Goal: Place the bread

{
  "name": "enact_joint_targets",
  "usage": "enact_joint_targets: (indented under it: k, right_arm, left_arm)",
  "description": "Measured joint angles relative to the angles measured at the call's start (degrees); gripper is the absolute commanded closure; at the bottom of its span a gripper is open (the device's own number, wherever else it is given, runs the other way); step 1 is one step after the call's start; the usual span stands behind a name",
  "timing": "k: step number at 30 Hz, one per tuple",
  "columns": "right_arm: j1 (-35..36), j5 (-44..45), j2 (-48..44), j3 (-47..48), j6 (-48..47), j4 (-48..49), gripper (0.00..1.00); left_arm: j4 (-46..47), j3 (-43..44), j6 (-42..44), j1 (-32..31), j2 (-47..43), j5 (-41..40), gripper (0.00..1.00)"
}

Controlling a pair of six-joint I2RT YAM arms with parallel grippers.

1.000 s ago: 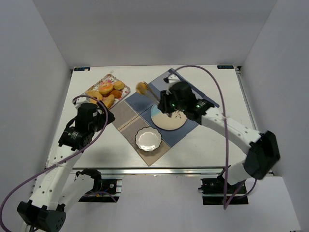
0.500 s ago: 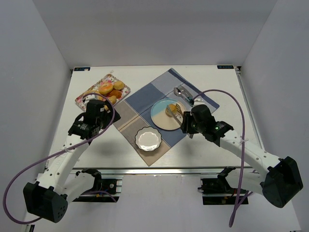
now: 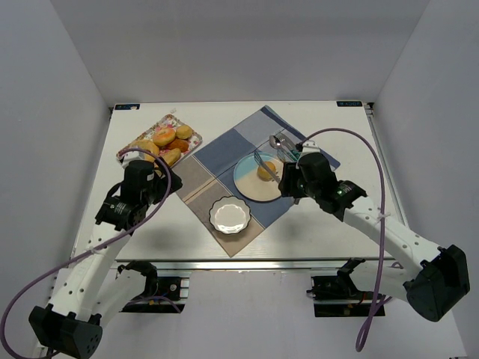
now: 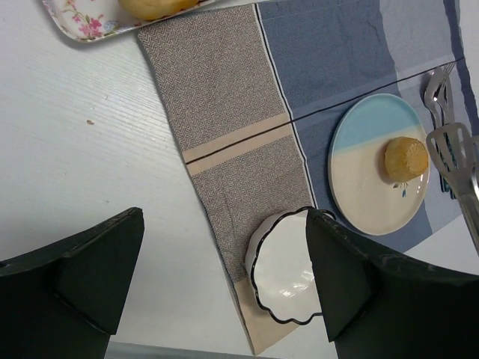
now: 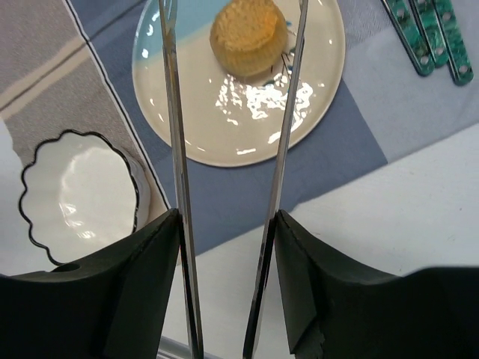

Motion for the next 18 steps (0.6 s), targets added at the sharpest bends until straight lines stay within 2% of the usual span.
enact_joint_targets:
  k: [6, 12, 18]
  right_arm:
    - [0.3, -3.5, 3.0, 4.7, -1.9, 0.4, 0.44]
    - [4.3, -8.6, 13.7, 12.2, -1.7, 2.8, 0.46]
    - [12.8, -7.5, 27.7, 24.1, 2.0, 5.0, 0.46]
  left_arm:
    - [-2.9, 0.0, -0.2, 0.0, -2.4, -0.9, 0.02]
    - [-6.5, 0.8, -0.6, 0.0, -3.8, -2.1, 0.02]
    - [-9.4, 1.2, -0.9, 0.0, -7.7, -4.7, 0.02]
